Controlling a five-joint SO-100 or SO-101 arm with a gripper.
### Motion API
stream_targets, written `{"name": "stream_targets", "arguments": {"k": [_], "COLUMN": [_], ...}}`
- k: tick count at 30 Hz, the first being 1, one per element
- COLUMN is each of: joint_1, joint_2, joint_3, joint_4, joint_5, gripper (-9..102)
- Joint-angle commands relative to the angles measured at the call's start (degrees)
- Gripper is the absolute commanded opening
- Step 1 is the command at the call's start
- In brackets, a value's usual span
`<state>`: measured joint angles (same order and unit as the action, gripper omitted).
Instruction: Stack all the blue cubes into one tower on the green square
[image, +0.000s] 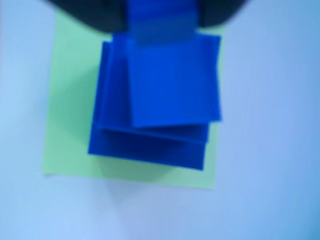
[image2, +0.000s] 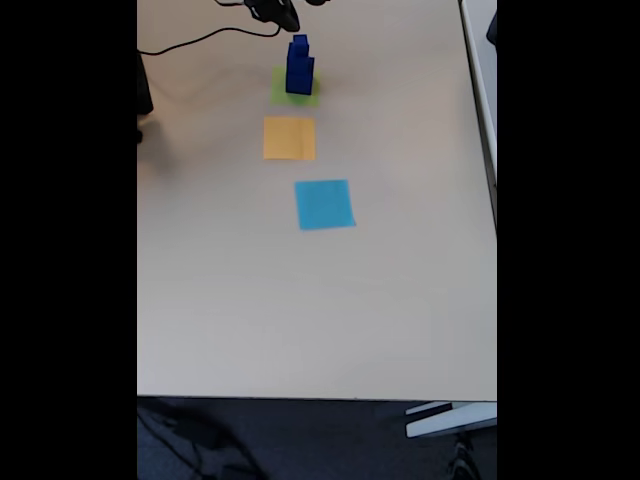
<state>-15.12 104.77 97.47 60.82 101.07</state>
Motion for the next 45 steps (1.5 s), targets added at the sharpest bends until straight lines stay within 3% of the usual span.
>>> {"name": "stream_targets", "arguments": {"k": [1, 45], "joint_1": [0.4, -1.5], "joint_2": [-0.2, -10.2], "joint_3": [-3.5, -10.3], "joint_4": [-1.2, 1.4], "joint_5": [-0.1, -3.5], "gripper": [0, 0]}}
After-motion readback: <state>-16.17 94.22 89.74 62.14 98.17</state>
